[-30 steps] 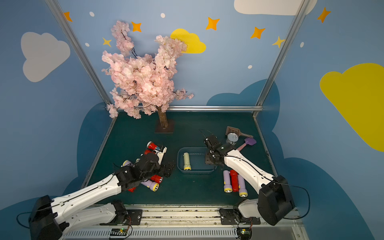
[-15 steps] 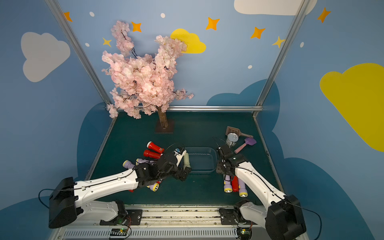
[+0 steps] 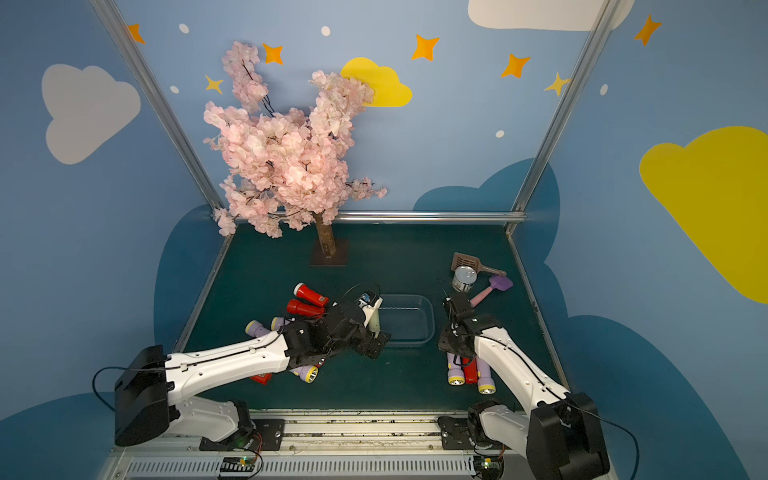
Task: Put the flashlights into the storage boxes
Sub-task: Pick up the flashlight from the center of the board.
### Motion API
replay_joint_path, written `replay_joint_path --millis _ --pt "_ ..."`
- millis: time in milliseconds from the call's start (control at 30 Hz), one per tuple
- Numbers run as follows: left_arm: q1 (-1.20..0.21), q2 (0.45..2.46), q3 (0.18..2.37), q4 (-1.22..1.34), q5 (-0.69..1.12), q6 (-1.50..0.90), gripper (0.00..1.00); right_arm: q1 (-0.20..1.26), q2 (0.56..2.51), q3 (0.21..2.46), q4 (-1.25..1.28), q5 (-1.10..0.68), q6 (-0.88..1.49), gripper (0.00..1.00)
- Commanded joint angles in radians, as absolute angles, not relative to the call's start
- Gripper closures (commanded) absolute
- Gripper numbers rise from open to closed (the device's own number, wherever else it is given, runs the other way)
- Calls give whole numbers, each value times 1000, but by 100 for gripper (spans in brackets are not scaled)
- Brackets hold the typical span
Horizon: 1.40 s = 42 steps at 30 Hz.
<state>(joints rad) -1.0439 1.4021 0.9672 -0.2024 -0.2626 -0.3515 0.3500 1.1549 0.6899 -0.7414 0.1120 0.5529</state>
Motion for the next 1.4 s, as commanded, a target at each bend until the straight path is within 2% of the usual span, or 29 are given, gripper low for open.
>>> replay_joint_path --millis 0,267,533,1067,1367 --pt "-1046 1408 995 -221 -270 -327 1 341 1176 678 -720 89 544 54" --pt "-1045 1439 1006 -176 -256 -290 1 338 1178 678 -727 113 553 54" --pt "-1045 1518 1093 -248 -253 -286 1 330 1147 657 -727 116 555 51" --pt "-1046 1429 1034 -236 -293 -291 1 321 1141 637 -710 91 559 50" --pt "-1045 1319 941 -237 -349 -298 1 316 1214 639 -671 88 548 51"
